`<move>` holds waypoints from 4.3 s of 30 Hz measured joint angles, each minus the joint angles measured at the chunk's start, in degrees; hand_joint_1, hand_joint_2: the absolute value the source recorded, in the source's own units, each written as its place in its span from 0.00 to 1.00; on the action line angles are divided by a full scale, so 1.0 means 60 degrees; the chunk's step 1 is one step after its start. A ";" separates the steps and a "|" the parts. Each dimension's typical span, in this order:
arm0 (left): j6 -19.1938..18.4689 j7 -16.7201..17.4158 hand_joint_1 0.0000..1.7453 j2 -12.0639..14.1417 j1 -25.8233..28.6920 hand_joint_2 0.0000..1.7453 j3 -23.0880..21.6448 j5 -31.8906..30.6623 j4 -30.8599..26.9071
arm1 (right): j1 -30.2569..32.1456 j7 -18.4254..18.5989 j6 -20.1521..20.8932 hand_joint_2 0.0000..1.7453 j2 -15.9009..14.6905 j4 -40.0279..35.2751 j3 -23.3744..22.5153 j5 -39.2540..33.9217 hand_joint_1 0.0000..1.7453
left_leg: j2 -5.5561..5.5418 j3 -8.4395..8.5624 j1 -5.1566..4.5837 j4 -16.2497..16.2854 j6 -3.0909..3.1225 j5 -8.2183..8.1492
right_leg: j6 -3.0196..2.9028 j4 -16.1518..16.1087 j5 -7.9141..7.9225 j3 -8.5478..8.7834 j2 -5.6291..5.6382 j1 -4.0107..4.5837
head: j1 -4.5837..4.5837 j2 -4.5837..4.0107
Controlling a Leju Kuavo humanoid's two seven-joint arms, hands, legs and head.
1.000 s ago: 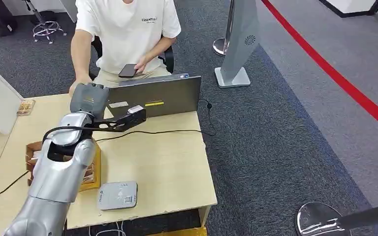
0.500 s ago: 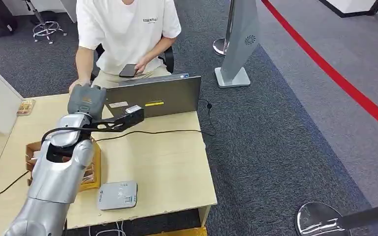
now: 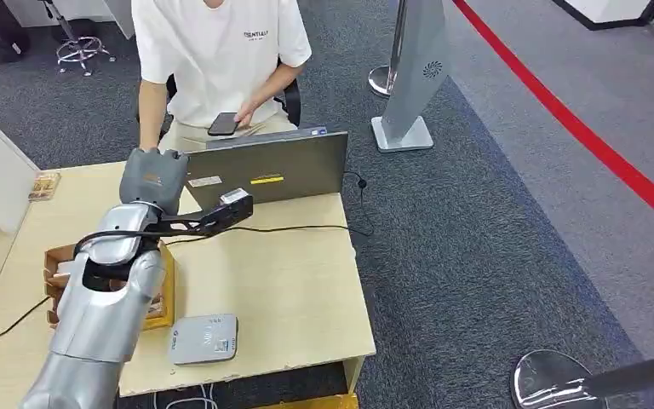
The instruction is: Pass the card to the sensor for recognition and then transmit it.
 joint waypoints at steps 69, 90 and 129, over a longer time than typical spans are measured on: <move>-0.0007 -0.0856 1.00 0.0466 0.4578 1.00 -0.2200 0.1031 -0.3242 | 0.0567 0.0790 -0.0994 1.00 0.0015 -0.0663 0.1082 -0.1021 0.00 | 0.0001 -0.0015 0.0000 -0.0003 -0.0002 -0.0007 | 0.0002 -0.0004 -0.0003 -0.0017 -0.0001 0.0000 | -0.0004 0.0000; -0.0561 0.0080 1.00 0.0357 0.4778 1.00 -0.1515 -0.0944 -0.0848 | 0.0365 0.0463 -0.0146 1.00 0.0015 -0.0659 0.0696 -0.0143 0.00 | -0.0003 -0.0017 0.0000 -0.0003 -0.0002 -0.0006 | 0.0003 -0.0004 -0.0003 -0.0017 -0.0012 -0.0001 | 0.0000 0.0000; 0.0234 0.0336 1.00 -0.0222 0.2908 1.00 -0.1075 -0.1202 -0.2004 | 0.0291 0.0204 -0.0139 1.00 0.0015 -0.0587 0.0590 0.0036 0.00 | -0.0024 -0.0022 -0.0001 -0.0002 0.0015 0.0012 | 0.0005 -0.0003 0.0006 -0.0013 -0.0027 -0.0001 | 0.0004 0.0000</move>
